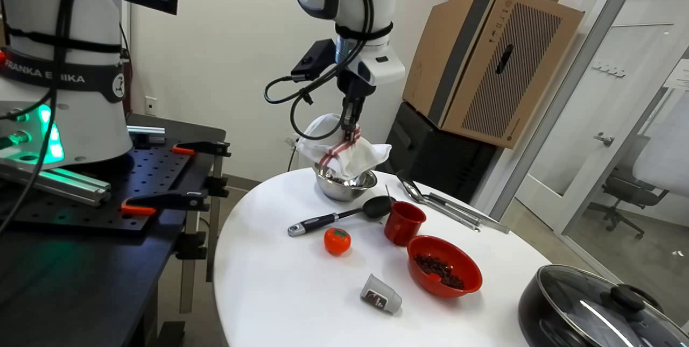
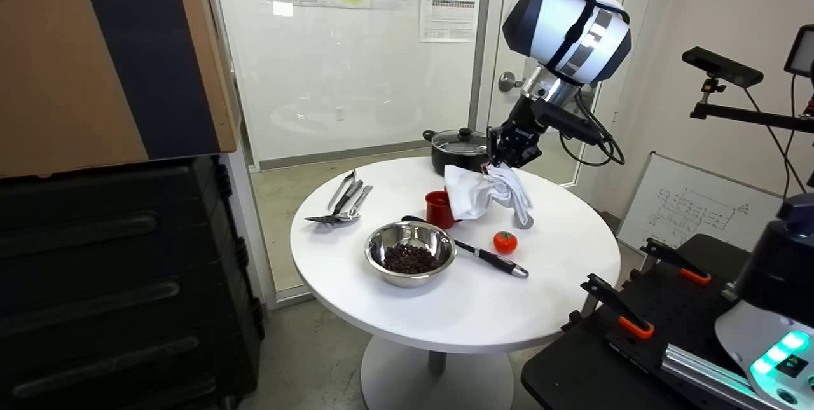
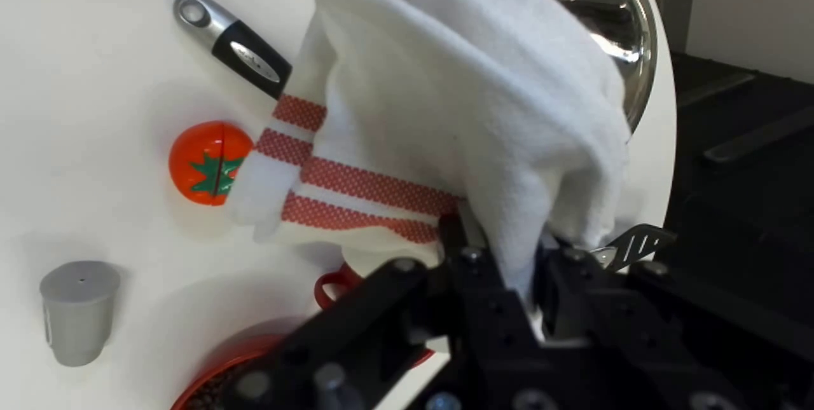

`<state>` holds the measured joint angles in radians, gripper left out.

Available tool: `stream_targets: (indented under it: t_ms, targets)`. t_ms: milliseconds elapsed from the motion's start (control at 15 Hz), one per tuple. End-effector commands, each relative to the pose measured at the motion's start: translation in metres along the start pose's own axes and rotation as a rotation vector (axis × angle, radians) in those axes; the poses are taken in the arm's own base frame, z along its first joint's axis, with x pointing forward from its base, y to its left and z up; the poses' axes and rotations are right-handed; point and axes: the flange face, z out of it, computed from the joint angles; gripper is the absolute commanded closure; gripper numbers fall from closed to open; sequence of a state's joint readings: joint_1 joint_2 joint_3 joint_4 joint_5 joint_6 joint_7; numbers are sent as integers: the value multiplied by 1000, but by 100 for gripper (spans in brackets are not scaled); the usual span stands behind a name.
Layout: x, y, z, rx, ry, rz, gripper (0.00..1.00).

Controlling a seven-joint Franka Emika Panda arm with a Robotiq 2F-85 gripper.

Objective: Put the red and white towel in the silver bowl

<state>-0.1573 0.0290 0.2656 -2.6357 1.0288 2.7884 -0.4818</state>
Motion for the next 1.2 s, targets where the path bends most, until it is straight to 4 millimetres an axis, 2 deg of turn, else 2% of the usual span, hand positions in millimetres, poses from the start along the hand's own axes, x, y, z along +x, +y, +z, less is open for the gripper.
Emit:
stream_targets:
  t_ms: [0,67,200,800,1133]
  targets:
    - [0,0,0,0,0,0,96]
    - [2,4,4,-1,-6,16,96]
    - [1,-1,12,5,-24,17,96]
    - [-3,-93,58,61,-59,-125,96]
    - [0,-111,93,51,-47,-148,96]
